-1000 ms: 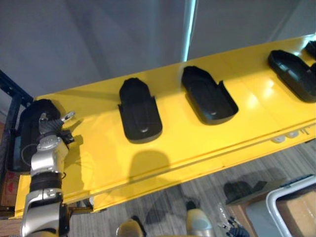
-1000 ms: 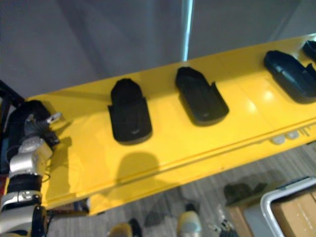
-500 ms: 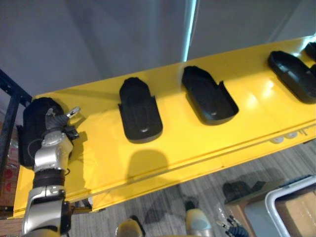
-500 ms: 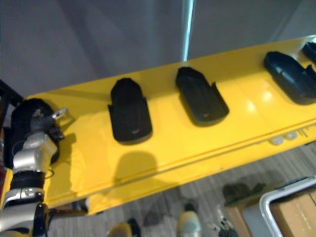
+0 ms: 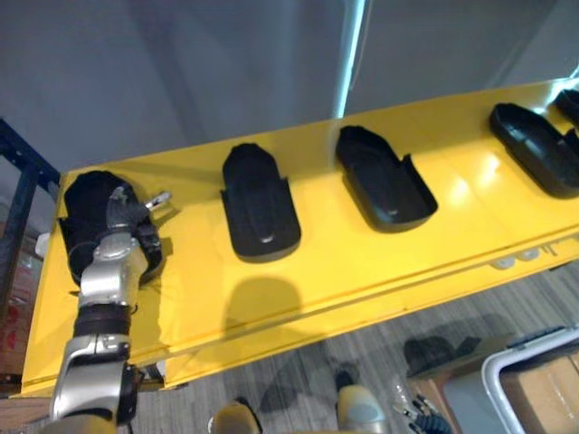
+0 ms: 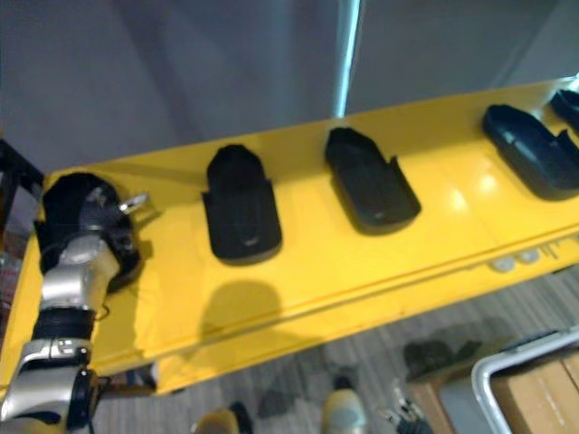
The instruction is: Walk over and take plastic housings, then place them on the shelf
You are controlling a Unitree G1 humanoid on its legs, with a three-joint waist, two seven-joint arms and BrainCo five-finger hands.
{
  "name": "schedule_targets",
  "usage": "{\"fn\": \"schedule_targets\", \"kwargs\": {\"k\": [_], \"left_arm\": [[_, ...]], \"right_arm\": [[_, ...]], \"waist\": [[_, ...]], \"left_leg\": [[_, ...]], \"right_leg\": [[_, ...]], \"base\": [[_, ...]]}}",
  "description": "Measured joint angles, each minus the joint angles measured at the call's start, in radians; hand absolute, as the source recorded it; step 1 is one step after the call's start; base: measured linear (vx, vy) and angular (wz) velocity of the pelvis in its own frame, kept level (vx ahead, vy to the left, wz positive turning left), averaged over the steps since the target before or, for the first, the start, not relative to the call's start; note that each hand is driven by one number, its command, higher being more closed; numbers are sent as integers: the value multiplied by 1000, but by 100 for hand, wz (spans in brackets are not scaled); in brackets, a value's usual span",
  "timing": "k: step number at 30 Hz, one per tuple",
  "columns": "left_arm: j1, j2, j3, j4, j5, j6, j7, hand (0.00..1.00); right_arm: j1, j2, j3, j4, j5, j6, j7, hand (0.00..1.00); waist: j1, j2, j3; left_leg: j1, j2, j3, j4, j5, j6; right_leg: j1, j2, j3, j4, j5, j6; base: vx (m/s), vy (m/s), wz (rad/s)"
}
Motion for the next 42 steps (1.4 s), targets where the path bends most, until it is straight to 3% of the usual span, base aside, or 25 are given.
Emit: {"fn": "schedule_targets", "kwargs": {"k": [9,17,29,36,42], "left_arm": [[0,0,-52,-20,175,36,-123,0],[3,4,-86,-26,158,36,-123,0],[45,-17,-89,-56,19,21,56,0],[184,-71,-73,-308,19,29,153,0],[216,-76,-31,-455,21,41,165,0]], "right_arm": [[-1,0,-4,6,0,0,-17,0],[-2,0,-29,20,-1,0,-16,0],[-11,-1,-31,85,-1,-1,-17,0],[-12,9,-91,102,0,-17,-17,0],[-32,14,-122,147,0,-26,-17,0]], "waist": [[1,-2,-24],[-1,-3,-28],[-19,7,-35],[-11,5,-36],[-2,5,-38]], "left_leg": [[1,-14,0,-16,3,4],[5,-32,1,-43,16,10],[17,-44,-4,-49,20,12],[15,-49,-32,-60,24,10],[15,-52,-52,-62,28,11]], "right_leg": [[7,-10,-2,-21,8,6],[20,-24,-4,-52,27,10],[38,-33,-14,-80,39,7],[49,-32,-33,-81,36,2],[61,-32,-53,-81,32,-3]], "base": [[0,0,0],[-5,20,1],[3,5,1],[11,11,9],[0,8,9]]}}
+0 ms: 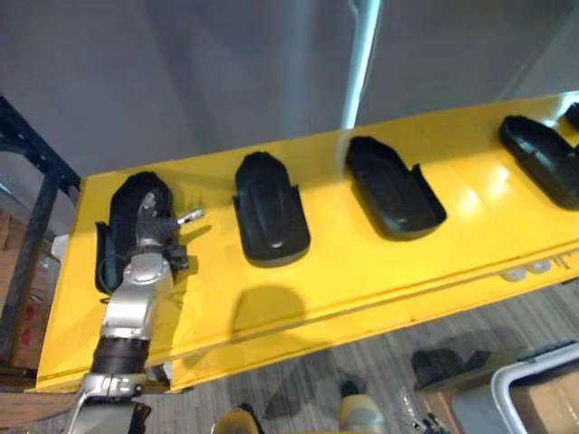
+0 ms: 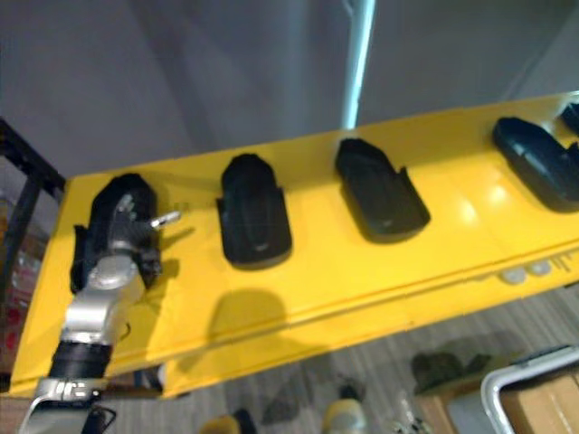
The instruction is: Walk over and take plastic housings, then place them on the shelf
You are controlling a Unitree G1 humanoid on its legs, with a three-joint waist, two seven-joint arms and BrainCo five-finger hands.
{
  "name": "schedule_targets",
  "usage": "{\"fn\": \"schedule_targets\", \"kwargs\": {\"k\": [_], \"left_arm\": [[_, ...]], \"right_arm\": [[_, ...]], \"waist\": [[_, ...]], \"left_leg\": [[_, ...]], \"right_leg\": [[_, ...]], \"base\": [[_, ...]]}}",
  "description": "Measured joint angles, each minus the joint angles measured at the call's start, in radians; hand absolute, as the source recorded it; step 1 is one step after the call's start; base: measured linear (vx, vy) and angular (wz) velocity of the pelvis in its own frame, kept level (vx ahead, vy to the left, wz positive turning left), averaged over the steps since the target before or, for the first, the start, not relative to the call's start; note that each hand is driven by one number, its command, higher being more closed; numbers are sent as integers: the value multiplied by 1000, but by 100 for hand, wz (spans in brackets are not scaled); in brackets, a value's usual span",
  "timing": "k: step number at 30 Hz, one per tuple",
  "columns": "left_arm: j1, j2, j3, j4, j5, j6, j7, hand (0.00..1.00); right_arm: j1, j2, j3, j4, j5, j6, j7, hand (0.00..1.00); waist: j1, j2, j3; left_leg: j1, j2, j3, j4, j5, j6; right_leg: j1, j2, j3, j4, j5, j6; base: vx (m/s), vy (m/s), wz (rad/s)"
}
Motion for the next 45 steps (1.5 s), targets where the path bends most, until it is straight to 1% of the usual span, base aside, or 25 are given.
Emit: {"fn": "schedule_targets", "kwargs": {"k": [2,7,10,13,15,17,19,21,25,27,28,30,31,33,34,36,37,38,39,40,41,42,43,44,45], "left_arm": [[8,0,8,-37,0,1,-1,0],[29,0,36,-95,4,2,-1,0],[29,1,39,-98,8,-18,3,0],[29,3,42,-124,7,-64,36,0],[29,4,69,-159,4,-112,43,0],[29,9,83,-192,4,-138,51,0],[29,12,97,-232,3,-154,49,0],[30,13,116,-275,0,-178,46,0],[90,12,119,-367,-2,-229,36,0],[125,9,127,-404,-4,-278,16,0],[135,7,136,-413,-5,-293,10,0],[189,-2,186,-454,-10,-352,-11,0],[209,-2,197,-465,-8,-368,-11,0],[277,-21,227,-497,-5,-444,-30,0],[291,-30,230,-506,0,-466,-34,0],[340,-46,234,-533,0,-562,-73,0],[347,-47,234,-537,0,-584,-87,0],[354,-48,236,-545,0,-619,-105,0],[370,-55,253,-554,1,-678,-123,0],[378,-70,272,-562,10,-733,-125,0],[379,-81,280,-566,20,-763,-120,0],[383,-94,296,-570,53,-805,-100,0],[392,-106,317,-574,92,-855,-68,0],[399,-118,329,-574,126,-894,-38,0],[412,-131,352,-574,176,-942,11,0]], "right_arm": [[-9,2,-20,21,0,0,0,0],[-17,1,-62,48,-1,-3,0,0],[-21,1,-73,67,-1,-3,1,0],[-25,1,-89,93,-1,-4,1,0],[-31,2,-103,108,-1,-4,1,0],[-31,2,-103,115,-1,-4,1,0],[-40,1,-105,129,-2,-4,0,0],[-48,2,-105,135,-2,-4,0,0],[-55,2,-115,143,-2,-6,-2,0],[-57,2,-125,155,-9,-13,-1,0],[-57,2,-125,160,-12,-18,-1,0],[-58,2,-124,177,-12,-25,-2,0],[-58,3,-124,178,-13,-25,-2,0],[-56,3,-123,185,-26,-25,-2,0],[-56,3,-122,190,-28,-25,-2,0],[-63,4,-121,203,-29,-25,-4,0],[-64,4,-121,206,-29,-25,-4,0],[-70,3,-121,212,-29,-25,-6,0],[-81,4,-120,216,-29,-25,-9,0],[-86,4,-120,216,-29,-26,-11,0],[-86,4,-120,217,-29,-26,-13,0],[-88,4,-120,218,-29,-26,-15,0],[-88,3,-120,218,-29,-26,-21,0],[-87,2,-120,222,-29,-27,-23,0],[-89,2,-120,222,-29,-27,-24,0]], "waist": [[8,5,-4],[12,18,-17],[13,28,-26],[13,35,-35],[12,37,-40],[12,37,-54],[14,36,-62],[18,36,-63],[24,41,-87],[34,44,-89],[35,44,-89],[42,41,-92],[45,41,-95],[66,39,-106],[68,37,-111],[85,37,-119],[90,37,-122],[96,36,-123],[98,36,-125],[98,35,-131],[99,35,-136],[104,34,-140],[111,34,-142],[115,35,-148],[118,35,-149]], "left_leg": [[2,-3,-1,-10,6,0],[2,-6,-5,-14,13,0],[2,-6,-6,-14,13,0],[3,-7,-10,-19,14,0],[6,-9,-15,-25,16,-1],[3,-12,-23,-32,21,-2],[5,-12,-28,-36,22,-4],[19,-16,-28,-49,26,-5],[21,-18,-29,-63,27,-7],[22,-18,-35,-65,27,-7],[22,-18,-39,-65,27,-7],[24,-23,-55,-81,35,-9],[26,-24,-56,-88,39,-9],[38,-30,-62,-122,58,-11],[37,-30,-66,-128,62,-12],[37,-33,-87,-145,74,-14],[38,-34,-90,-153,79,-14],[38,-35,-97,-159,84,-15],[40,-37,-104,-171,92,-16],[40,-40,-110,-185,102,-16],[40,-42,-113,-195,108,-15],[46,-43,-114,-210,117,-16],[59,-44,-113,-231,126,-17],[62,-45,-115,-239,132,-17],[74,-47,-114,-257,141,-18]], "right_leg": [[-1,-1,-1,0,0,0],[0,-1,-5,-3,0,0],[2,-1,-5,-6,0,0],[7,-1,-8,-15,1,1],[14,-1,-14,-21,1,1],[16,-2,-24,-28,1,0],[21,-1,-29,-32,1,0],[33,-2,-30,-38,1,0],[37,-2,-33,-49,1,0],[46,-2,-40,-55,1,0],[51,-2,-45,-58,1,0],[64,-3,-63,-66,0,-1],[64,-3,-67,-68,-1,-3],[66,-4,-81,-71,-4,-8],[66,-3,-85,-72,-4,-9],[72,-2,-104,-74,-6,-13],[74,-2,-110,-74,-7,-14],[75,-1,-114,-74,-9,-16],[77,0,-118,-75,-9,-17],[78,-1,-130,-77,-10,-18],[78,-1,-135,-79,-10,-18],[78,-1,-137,-81,-10,-18],[84,0,-138,-83,-10,-19],[84,0,-140,-84,-11,-20],[86,1,-140,-84,-12,-20]], "base": [[-4,1,2],[0,1,1],[0,0,0],[0,3,2],[7,6,7],[22,-3,11],[27,-1,9],[19,4,2],[25,3,2],[19,0,8],[16,-5,16],[11,-9,21],[13,-14,17],[19,-25,14],[20,-22,16],[18,-22,24],[11,-23,24],[4,-20,19],[-1,-24,22],[-3,-25,21],[-3,-19,17],[3,-15,8],[-3,-20,4],[0,0,0],[-8,-19,7]]}}
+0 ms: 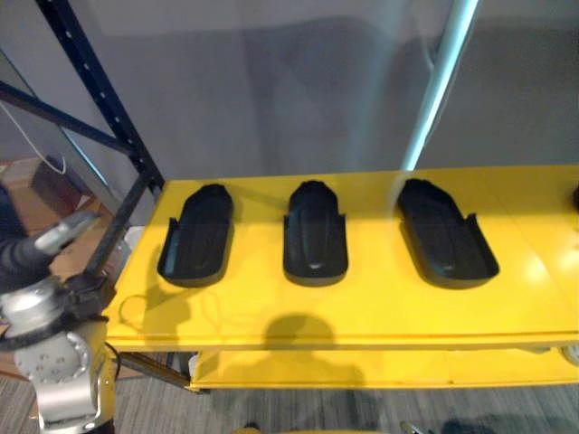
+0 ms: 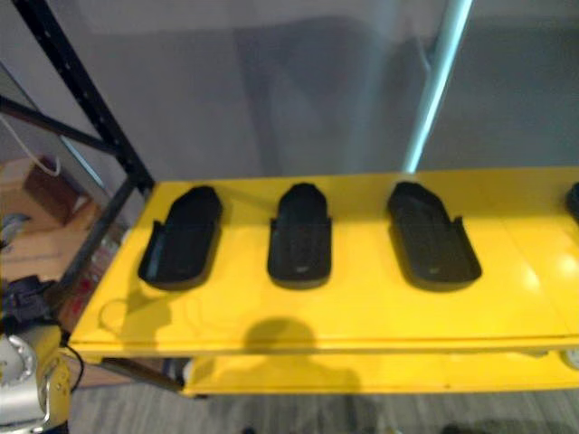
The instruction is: Walk over and take plastic housings, then place them on the shelf
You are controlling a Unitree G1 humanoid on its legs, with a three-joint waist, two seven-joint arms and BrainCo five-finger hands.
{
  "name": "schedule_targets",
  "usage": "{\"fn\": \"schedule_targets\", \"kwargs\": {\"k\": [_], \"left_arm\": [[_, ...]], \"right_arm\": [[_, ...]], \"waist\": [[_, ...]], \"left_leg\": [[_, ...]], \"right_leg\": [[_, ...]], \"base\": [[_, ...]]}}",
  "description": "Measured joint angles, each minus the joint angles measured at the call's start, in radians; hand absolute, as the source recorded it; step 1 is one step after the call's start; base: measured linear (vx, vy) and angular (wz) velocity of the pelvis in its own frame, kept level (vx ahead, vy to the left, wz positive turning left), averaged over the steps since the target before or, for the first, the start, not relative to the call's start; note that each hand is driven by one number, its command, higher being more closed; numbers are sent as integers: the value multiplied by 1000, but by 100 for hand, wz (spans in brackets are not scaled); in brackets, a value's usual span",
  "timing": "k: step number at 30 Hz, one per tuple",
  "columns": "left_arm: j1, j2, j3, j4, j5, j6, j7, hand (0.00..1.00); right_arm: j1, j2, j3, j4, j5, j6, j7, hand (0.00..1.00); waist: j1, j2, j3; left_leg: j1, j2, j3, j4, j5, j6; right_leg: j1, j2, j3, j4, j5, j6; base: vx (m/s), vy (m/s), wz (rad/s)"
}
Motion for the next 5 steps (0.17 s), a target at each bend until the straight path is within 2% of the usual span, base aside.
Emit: {"fn": "schedule_targets", "kwargs": {"k": [1,2,3,5], "left_arm": [[8,-7,20,0,64,-32,61,0],[12,-11,35,0,100,-44,94,0],[22,-22,60,0,160,-57,162,0],[50,-36,85,21,191,-55,240,0]], "right_arm": [[0,0,3,0,0,0,0,0],[-1,0,6,0,0,0,-1,0],[-2,0,14,0,0,0,-1,0],[2,1,27,0,0,1,-1,0]], "waist": [[1,0,-3],[2,-1,-3],[2,-3,-3],[3,-12,-7]], "left_leg": [[1,-2,-3,-11,8,0],[2,-2,-4,-18,13,1],[6,-4,-5,-32,21,1],[18,-5,-3,-57,33,1]], "right_leg": [[-1,0,-2,0,0,0],[-2,0,-2,0,0,0],[-3,0,-3,0,0,0],[-2,1,-4,-1,-1,0]], "base": [[-5,-12,5],[-18,-11,8],[0,0,0],[0,0,0]]}}
